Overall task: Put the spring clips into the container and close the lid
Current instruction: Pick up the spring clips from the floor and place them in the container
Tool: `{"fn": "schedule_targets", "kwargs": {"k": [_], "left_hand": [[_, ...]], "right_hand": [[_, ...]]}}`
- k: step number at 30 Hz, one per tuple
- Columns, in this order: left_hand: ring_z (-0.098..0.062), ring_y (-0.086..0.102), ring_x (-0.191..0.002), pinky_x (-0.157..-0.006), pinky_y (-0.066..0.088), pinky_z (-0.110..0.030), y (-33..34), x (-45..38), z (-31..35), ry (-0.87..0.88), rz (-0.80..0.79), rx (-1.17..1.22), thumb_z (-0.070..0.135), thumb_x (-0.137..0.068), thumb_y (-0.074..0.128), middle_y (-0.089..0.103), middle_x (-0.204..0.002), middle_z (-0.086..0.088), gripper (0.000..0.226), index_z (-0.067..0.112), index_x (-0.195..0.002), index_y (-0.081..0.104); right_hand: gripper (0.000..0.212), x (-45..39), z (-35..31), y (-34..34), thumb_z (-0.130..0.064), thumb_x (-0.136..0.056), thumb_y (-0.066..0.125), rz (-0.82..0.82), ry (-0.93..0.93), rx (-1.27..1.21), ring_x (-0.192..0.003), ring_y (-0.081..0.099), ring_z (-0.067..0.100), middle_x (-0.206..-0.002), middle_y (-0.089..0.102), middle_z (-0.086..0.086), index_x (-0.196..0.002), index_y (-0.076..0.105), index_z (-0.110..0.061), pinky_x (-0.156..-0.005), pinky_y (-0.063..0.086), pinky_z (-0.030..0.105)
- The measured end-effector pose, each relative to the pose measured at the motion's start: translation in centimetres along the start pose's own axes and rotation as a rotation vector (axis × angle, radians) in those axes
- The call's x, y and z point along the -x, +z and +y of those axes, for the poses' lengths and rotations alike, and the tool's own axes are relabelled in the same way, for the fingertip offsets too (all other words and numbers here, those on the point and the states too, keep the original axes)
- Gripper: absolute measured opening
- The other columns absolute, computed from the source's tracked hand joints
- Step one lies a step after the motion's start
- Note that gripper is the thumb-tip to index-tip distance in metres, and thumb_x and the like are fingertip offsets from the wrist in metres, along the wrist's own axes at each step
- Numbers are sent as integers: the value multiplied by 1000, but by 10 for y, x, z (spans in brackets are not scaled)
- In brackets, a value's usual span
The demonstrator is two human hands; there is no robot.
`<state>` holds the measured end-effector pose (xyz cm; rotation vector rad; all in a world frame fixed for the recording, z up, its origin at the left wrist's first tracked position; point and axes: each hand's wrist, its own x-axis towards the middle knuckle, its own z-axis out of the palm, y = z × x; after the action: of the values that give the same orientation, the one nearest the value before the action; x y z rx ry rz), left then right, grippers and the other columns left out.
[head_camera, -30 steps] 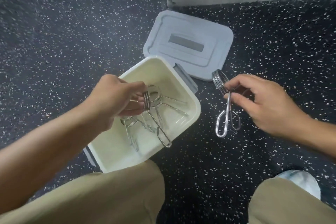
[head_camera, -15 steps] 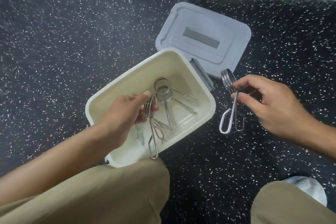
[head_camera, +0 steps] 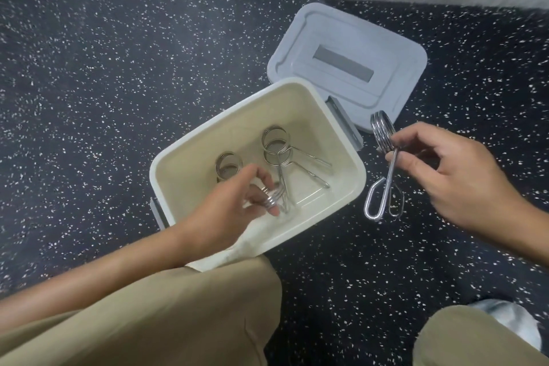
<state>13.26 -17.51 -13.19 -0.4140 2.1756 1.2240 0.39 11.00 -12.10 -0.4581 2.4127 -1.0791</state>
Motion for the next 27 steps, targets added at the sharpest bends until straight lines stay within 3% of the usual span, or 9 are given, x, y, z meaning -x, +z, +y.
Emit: {"fn": "schedule_targets", "kwargs": {"k": [2, 4, 7, 9, 11, 17, 22, 24, 27], "left_hand": [[1, 60, -72, -62, 42, -19, 4, 1, 0, 21, 5, -132, 7, -95, 63, 79, -93, 17, 31, 30, -104, 45], [2, 60, -72, -65, 46, -23, 4, 2, 3, 60, 27, -258, 13, -95, 64, 78, -95, 23, 33, 33, -102, 40], [-10, 63, -74, -69, 52, -35, -3, -1, 8, 141, 81, -386, 17, -94, 65, 77, -95, 19, 31, 32, -101, 38], [-21, 65, -74, -67, 52, -39, -8, -5, 11, 218, 147, -435, 17, -93, 67, 75, -85, 11, 23, 27, -100, 47], [-20, 69, -75, -66, 52, -37, -15, -11, 12, 241, 228, -445, 18, -92, 68, 75, -82, 8, 13, 23, -99, 58], [-27, 68, -75, -59, 46, -30, -25, -30, 4, 91, 469, -517, 15, -92, 60, 75, -77, -1, 19, 18, -107, 70], [-35, 62, -73, -57, 49, -35, -23, -48, -18, -50, 420, -601, 11, -85, 56, 69, -77, -13, 14, 6, -91, 67], [-38, 61, -68, -56, 53, -42, -22, -53, -23, -69, 392, -642, 8, -82, 52, 64, -71, -17, 11, 1, -81, 61], [-38, 56, -67, -52, 43, -41, -22, -57, -25, -92, 375, -673, 6, -86, 53, 59, -71, -19, 10, 1, -76, 52]], "right_hand": [[13, -1, 1, 1, -18, -93, 66, -1, 4, 2, -78, 62, 10, -90, 71, -10, -102, 67, -26, -66, 45, 14], [12, -2, 1, 1, -19, -93, 66, 0, 5, 15, -78, 63, 9, -92, 70, -11, -103, 67, -26, -67, 45, 14], [12, -3, 0, 1, -21, -93, 66, 8, 10, 17, -81, 64, 7, -93, 71, -13, -102, 66, -29, -69, 46, 12], [12, -4, 0, 1, -23, -93, 66, 9, 13, 12, -82, 66, 8, -96, 72, -12, -103, 67, -29, -73, 48, 18], [12, -5, -1, 1, -23, -93, 66, 13, 17, 6, -82, 67, 10, -95, 73, -12, -103, 67, -30, -73, 49, 22], [11, -6, -2, 2, -24, -93, 65, 6, 18, 27, -83, 67, 9, -98, 73, -13, -103, 68, -29, -75, 49, 25], [11, -7, -7, 4, -22, -94, 65, -4, 16, 28, -86, 67, 6, -98, 72, -13, -103, 68, -29, -75, 49, 24], [11, -7, -11, 5, -21, -93, 66, -1, 11, 25, -82, 65, 4, -94, 72, -14, -102, 68, -28, -71, 48, 18], [12, -8, -17, 5, -18, -93, 66, 8, -6, 36, -85, 63, -1, -94, 70, -14, -102, 67, -27, -69, 42, 5]]}}
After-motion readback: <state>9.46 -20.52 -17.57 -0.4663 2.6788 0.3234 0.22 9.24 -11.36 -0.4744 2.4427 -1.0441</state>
